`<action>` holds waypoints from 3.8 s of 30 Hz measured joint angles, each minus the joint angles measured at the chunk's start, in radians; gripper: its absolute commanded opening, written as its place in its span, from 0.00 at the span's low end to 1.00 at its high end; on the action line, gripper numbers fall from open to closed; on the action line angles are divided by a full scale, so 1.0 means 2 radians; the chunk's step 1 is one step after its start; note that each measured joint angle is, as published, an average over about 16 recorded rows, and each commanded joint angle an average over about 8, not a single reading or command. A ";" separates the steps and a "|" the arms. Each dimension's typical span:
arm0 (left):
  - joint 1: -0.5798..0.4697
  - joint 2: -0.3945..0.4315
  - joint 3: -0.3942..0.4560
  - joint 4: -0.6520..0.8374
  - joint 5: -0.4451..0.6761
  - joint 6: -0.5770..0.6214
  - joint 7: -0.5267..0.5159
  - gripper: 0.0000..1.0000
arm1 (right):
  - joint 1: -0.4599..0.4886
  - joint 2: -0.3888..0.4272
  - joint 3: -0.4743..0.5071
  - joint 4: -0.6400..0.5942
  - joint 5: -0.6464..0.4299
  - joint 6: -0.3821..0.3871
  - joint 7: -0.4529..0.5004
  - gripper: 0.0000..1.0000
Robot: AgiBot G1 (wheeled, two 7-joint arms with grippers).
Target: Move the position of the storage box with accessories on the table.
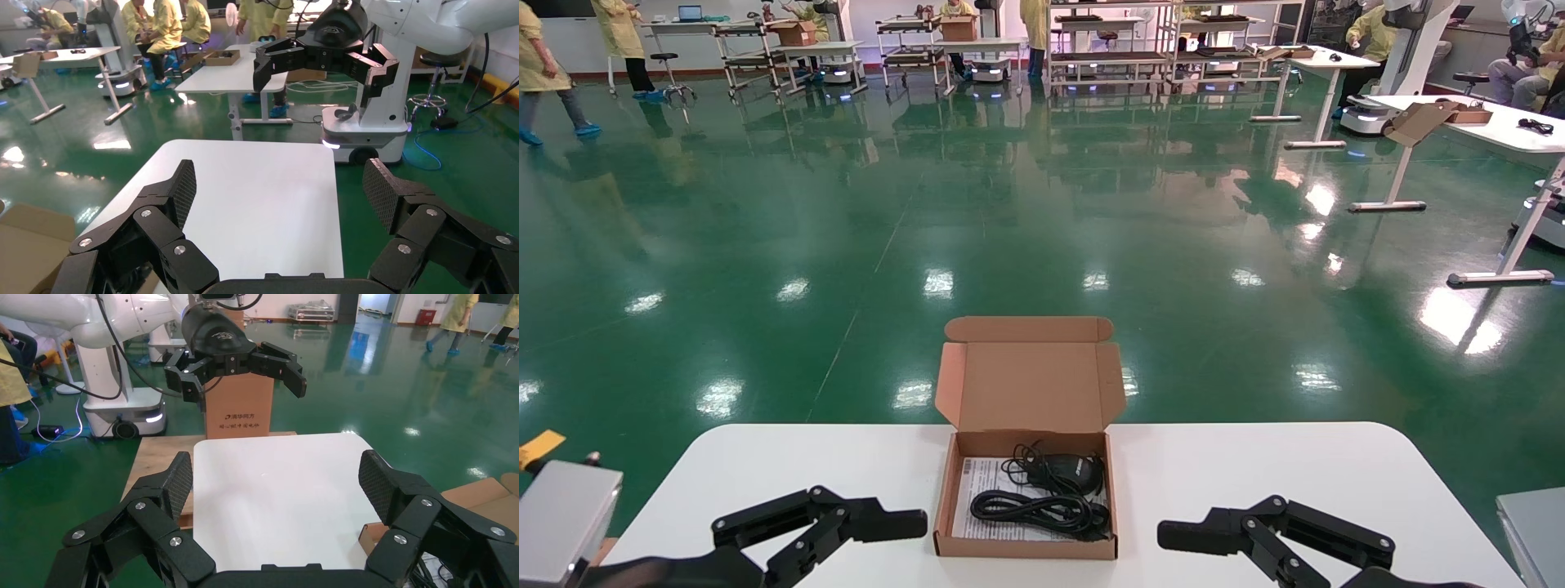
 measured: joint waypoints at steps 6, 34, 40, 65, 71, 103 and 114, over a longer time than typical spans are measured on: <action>0.000 0.000 0.000 0.000 0.000 0.000 0.000 1.00 | 0.000 0.000 0.000 0.000 0.000 0.000 0.000 1.00; 0.000 0.000 0.000 0.000 0.000 0.000 0.000 1.00 | 0.266 -0.107 -0.112 -0.308 -0.103 -0.034 0.063 1.00; 0.000 0.000 0.000 0.000 0.000 0.000 0.000 1.00 | 0.325 -0.141 -0.169 -0.422 -0.192 -0.016 0.094 1.00; 0.000 0.000 0.000 0.000 0.000 0.000 0.000 1.00 | 0.380 -0.207 -0.234 -0.594 -0.296 0.059 0.173 1.00; 0.000 0.000 0.000 0.000 0.000 0.000 0.000 1.00 | 0.390 -0.224 -0.250 -0.616 -0.321 0.085 0.215 1.00; 0.000 0.000 0.000 0.000 0.000 0.000 0.000 1.00 | 0.327 -0.374 -0.325 -0.572 -0.419 0.315 0.432 1.00; 0.000 0.000 0.000 0.000 0.000 0.000 0.000 1.00 | 0.289 -0.376 -0.348 -0.520 -0.419 0.385 0.466 1.00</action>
